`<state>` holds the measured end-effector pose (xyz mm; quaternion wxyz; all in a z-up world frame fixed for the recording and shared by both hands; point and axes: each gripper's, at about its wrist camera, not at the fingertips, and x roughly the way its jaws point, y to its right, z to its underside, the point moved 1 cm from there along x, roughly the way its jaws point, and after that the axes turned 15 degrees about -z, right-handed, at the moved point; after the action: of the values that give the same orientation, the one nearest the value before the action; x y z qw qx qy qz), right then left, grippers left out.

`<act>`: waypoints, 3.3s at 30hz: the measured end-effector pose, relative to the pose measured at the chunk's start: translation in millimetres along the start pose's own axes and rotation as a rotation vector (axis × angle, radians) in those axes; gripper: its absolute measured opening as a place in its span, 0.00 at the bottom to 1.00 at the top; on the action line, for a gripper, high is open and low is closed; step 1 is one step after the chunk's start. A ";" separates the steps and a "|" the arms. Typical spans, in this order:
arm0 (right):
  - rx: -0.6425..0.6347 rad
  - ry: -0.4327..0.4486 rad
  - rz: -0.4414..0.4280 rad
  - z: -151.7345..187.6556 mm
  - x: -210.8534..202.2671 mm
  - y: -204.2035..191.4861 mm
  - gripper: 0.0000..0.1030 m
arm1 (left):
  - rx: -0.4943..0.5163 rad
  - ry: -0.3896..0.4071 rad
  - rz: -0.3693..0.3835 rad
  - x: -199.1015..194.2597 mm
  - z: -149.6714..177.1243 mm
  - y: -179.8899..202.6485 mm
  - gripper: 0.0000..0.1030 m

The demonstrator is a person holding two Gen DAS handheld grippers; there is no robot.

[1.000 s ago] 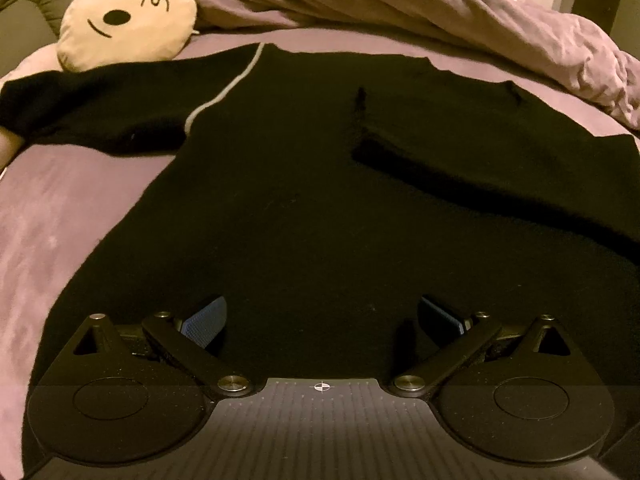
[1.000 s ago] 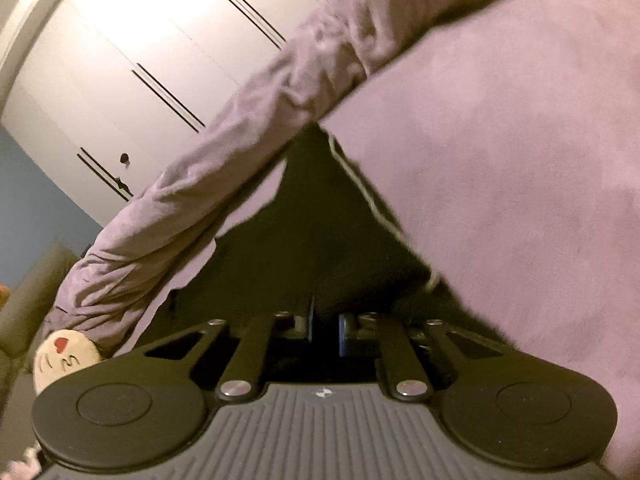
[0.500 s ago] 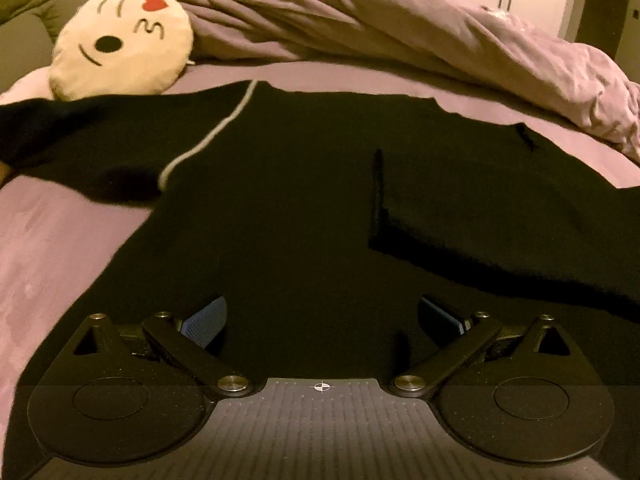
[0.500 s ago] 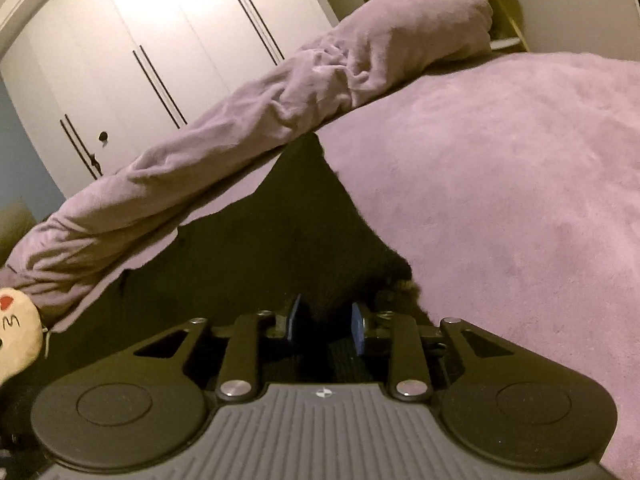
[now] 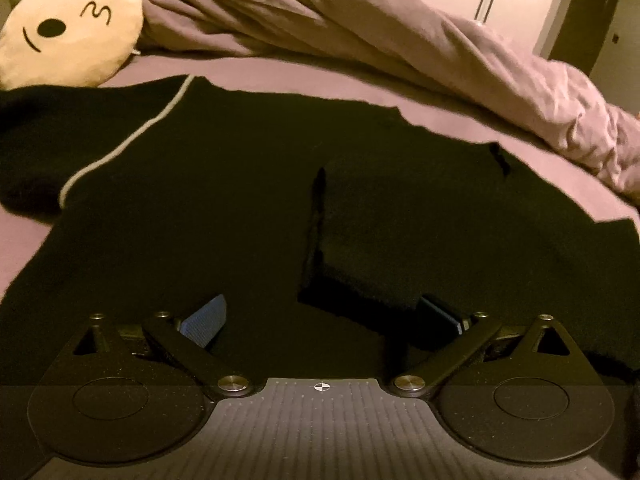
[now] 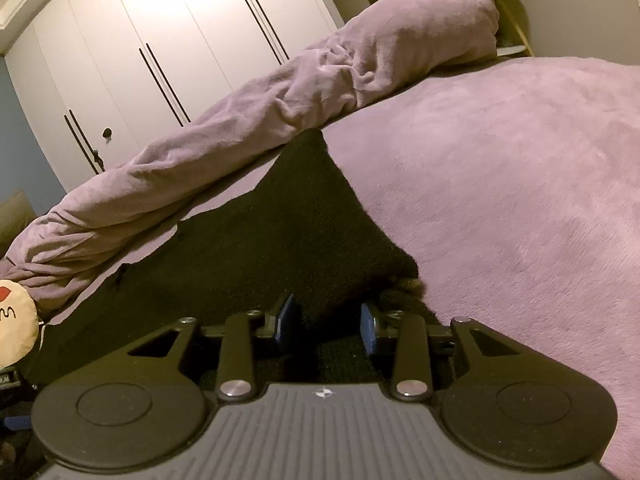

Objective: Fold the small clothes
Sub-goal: 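Grasp the side edge with the right gripper and fold it inward, then grasp the other sleeve cuff with the left gripper and lift it, then lay the sleeve across the body with the left gripper and release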

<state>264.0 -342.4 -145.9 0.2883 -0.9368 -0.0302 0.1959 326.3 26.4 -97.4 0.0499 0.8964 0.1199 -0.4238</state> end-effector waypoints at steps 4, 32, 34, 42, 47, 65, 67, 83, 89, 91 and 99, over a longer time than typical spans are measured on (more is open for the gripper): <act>-0.001 0.003 0.001 0.7 -0.1 -0.5 0.33 | -0.017 -0.028 0.036 8.6 -8.2 2.3 0.68; -0.032 0.005 0.017 3.9 3.6 -3.0 0.36 | -0.311 0.110 -0.233 11.9 -46.8 -253.5 0.99; -0.039 0.002 0.022 3.9 4.5 -3.6 0.37 | -0.426 0.101 -0.220 24.5 -51.9 -287.5 0.96; -0.068 -0.007 0.046 3.8 11.0 -6.2 0.37 | -0.680 0.087 -0.116 71.5 -64.5 -365.9 0.75; -0.073 -0.007 0.048 4.5 11.2 -6.3 0.37 | -0.830 0.099 -0.046 90.3 -74.1 -392.1 0.75; -0.071 -0.002 0.041 5.0 12.2 -4.8 0.38 | -0.319 0.318 0.033 -21.1 -126.0 -250.4 0.13; -0.069 -0.001 0.038 4.7 12.0 -4.1 0.38 | -0.225 0.322 0.103 -37.2 -124.2 -201.8 0.13; -0.044 0.008 0.011 3.2 9.5 1.2 0.39 | 0.113 0.202 0.169 -90.6 4.3 -64.1 0.92; -0.119 -0.053 0.061 -3.5 5.3 -25.7 0.54 | -0.029 0.121 -0.059 -99.3 32.3 -131.1 0.92; -0.132 -0.054 0.028 1.3 -6.5 -46.0 0.57 | -0.082 0.095 -0.110 -103.8 37.7 -150.0 0.92; -0.621 -0.137 -0.194 70.5 -2.5 -179.3 0.58 | -0.161 0.010 -0.226 -89.2 59.5 -192.8 0.92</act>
<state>244.7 -156.4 -99.4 0.0033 -0.9573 -0.1967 0.2116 177.6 186.0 -64.0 0.0731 0.8725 0.2538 -0.4111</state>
